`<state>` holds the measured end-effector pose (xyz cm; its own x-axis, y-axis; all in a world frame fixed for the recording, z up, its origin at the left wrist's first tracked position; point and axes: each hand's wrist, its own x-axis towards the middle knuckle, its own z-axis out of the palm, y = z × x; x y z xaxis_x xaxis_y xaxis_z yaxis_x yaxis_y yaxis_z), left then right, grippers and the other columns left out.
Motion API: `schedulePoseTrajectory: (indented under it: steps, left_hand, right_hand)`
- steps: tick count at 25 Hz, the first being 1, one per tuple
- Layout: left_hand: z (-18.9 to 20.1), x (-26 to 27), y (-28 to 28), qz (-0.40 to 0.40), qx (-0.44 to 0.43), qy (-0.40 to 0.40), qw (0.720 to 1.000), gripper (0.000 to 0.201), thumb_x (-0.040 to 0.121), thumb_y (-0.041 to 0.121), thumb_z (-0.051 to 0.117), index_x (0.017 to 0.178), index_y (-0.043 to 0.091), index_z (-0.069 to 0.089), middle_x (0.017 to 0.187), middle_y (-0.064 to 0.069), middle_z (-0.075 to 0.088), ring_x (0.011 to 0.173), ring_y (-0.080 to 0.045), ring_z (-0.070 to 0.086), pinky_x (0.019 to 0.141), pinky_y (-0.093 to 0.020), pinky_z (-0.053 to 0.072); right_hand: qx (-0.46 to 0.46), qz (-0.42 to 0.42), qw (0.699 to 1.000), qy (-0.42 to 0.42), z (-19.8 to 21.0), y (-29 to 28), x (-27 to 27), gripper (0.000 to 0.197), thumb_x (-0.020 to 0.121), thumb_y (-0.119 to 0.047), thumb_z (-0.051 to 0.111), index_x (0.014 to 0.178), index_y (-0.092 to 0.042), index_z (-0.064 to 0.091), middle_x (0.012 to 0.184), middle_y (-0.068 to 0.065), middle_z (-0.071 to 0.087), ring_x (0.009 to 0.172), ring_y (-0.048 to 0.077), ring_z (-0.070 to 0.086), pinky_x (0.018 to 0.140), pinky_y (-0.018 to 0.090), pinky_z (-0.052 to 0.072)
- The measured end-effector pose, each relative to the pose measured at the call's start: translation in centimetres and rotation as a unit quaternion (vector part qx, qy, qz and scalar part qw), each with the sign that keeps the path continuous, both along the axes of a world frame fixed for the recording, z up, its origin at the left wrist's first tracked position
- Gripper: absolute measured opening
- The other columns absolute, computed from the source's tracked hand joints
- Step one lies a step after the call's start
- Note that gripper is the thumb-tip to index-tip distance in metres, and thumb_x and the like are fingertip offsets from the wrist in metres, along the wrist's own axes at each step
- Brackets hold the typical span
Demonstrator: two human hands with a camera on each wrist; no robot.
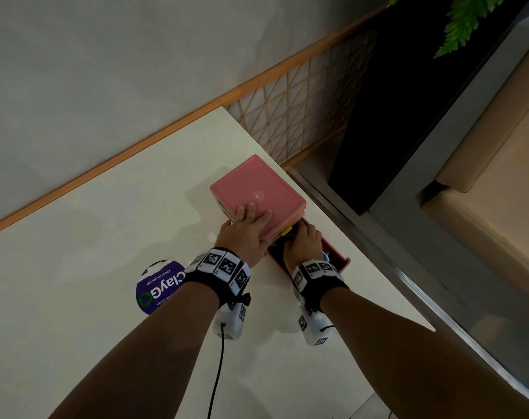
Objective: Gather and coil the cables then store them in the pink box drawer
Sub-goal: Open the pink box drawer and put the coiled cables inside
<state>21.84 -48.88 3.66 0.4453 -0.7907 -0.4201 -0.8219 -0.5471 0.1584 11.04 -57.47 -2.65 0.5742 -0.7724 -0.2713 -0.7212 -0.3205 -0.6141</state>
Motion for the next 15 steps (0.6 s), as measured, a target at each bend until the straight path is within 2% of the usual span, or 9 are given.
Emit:
schedulePoseTrajectory:
  steps: [1, 3, 5, 7, 8, 11, 13, 15]
  left_hand:
    - [0.1, 0.0, -0.1, -0.001, 0.003, 0.003, 1.000, 0.065, 0.096, 0.045, 0.040, 0.151, 0.030, 0.010, 0.162, -0.009, 0.002, 0.149, -0.029, 0.001, 0.115, -0.047, 0.021]
    - [0.2, 0.0, -0.1, 0.003, 0.010, 0.013, 1.000, 0.065, 0.096, 0.044, 0.041, 0.151, 0.030, 0.009, 0.162, -0.008, 0.001, 0.149, -0.029, 0.000, 0.114, -0.048, 0.021]
    - [0.4, 0.1, 0.0, 0.008, 0.009, 0.020, 1.000, 0.064, 0.096, 0.045, 0.040, 0.151, 0.031, 0.009, 0.162, -0.008, 0.000, 0.149, -0.028, -0.001, 0.114, -0.050, 0.022]
    - [0.4, 0.1, 0.0, 0.007, 0.008, 0.026, 1.000, 0.064, 0.096, 0.046, 0.038, 0.151, 0.031, 0.009, 0.162, -0.007, -0.001, 0.149, -0.027, -0.002, 0.114, -0.051, 0.022]
    - [0.3, 0.1, 0.1, 0.007, 0.009, 0.028, 1.000, 0.063, 0.096, 0.046, 0.038, 0.151, 0.032, 0.009, 0.162, -0.007, -0.001, 0.149, -0.027, -0.002, 0.114, -0.051, 0.022]
    - [0.3, 0.2, 0.1, 0.013, 0.008, 0.033, 0.999, 0.064, 0.096, 0.045, 0.039, 0.151, 0.032, 0.009, 0.162, -0.006, -0.003, 0.149, -0.026, -0.003, 0.114, -0.051, 0.022]
    - [0.1, 0.2, 0.2, 0.015, 0.004, 0.038, 0.999, 0.064, 0.096, 0.045, 0.040, 0.151, 0.033, 0.009, 0.162, -0.005, -0.003, 0.149, -0.025, -0.004, 0.114, -0.051, 0.021]
    - [0.1, 0.2, 0.2, 0.018, -0.002, 0.042, 0.999, 0.065, 0.096, 0.044, 0.042, 0.151, 0.033, 0.010, 0.162, -0.005, -0.003, 0.149, -0.025, -0.004, 0.114, -0.050, 0.022]
  right_hand:
    - [0.023, -0.003, 1.000, -0.019, 0.3, -0.3, -0.4, 0.044, 0.085, -0.008, 0.043, 0.129, -0.005, 0.039, 0.128, 0.016, 0.046, 0.112, 0.031, 0.044, 0.099, 0.039, 0.038]
    - [0.058, -0.004, 0.997, -0.058, 0.8, -0.8, -1.5, 0.038, 0.083, 0.000, 0.044, 0.121, -0.006, 0.043, 0.125, 0.014, 0.044, 0.099, 0.026, 0.050, 0.089, 0.031, 0.042]
    - [0.046, 0.042, 0.996, -0.063, 1.2, -1.3, -2.9, 0.025, 0.083, -0.002, 0.049, 0.108, -0.006, 0.049, 0.118, 0.012, 0.046, 0.087, 0.022, 0.050, 0.079, 0.026, 0.042]
    - [0.009, 0.133, 0.991, -0.028, 1.4, -1.6, -4.2, 0.017, 0.088, -0.013, 0.054, 0.103, -0.005, 0.056, 0.113, 0.012, 0.054, 0.090, 0.026, 0.054, 0.081, 0.030, 0.045]
    - [-0.011, 0.174, 0.985, -0.018, 1.3, -1.6, -4.8, 0.021, 0.089, -0.017, 0.055, 0.103, -0.003, 0.059, 0.112, 0.014, 0.057, 0.094, 0.029, 0.057, 0.084, 0.034, 0.048]
    - [-0.073, 0.241, 0.967, -0.033, 0.7, -1.1, -6.4, 0.022, 0.085, -0.017, 0.062, 0.099, 0.001, 0.063, 0.113, 0.021, 0.061, 0.096, 0.036, 0.062, 0.084, 0.042, 0.055]
    - [-0.106, 0.249, 0.962, -0.042, 0.5, -1.0, -7.5, 0.019, 0.080, -0.014, 0.068, 0.091, 0.000, 0.062, 0.111, 0.026, 0.058, 0.088, 0.038, 0.063, 0.077, 0.039, 0.057]
    - [-0.122, 0.246, 0.960, -0.055, 0.4, -1.3, -8.2, 0.018, 0.076, -0.013, 0.072, 0.081, 0.000, 0.061, 0.100, 0.025, 0.061, 0.077, 0.037, 0.065, 0.066, 0.032, 0.053]
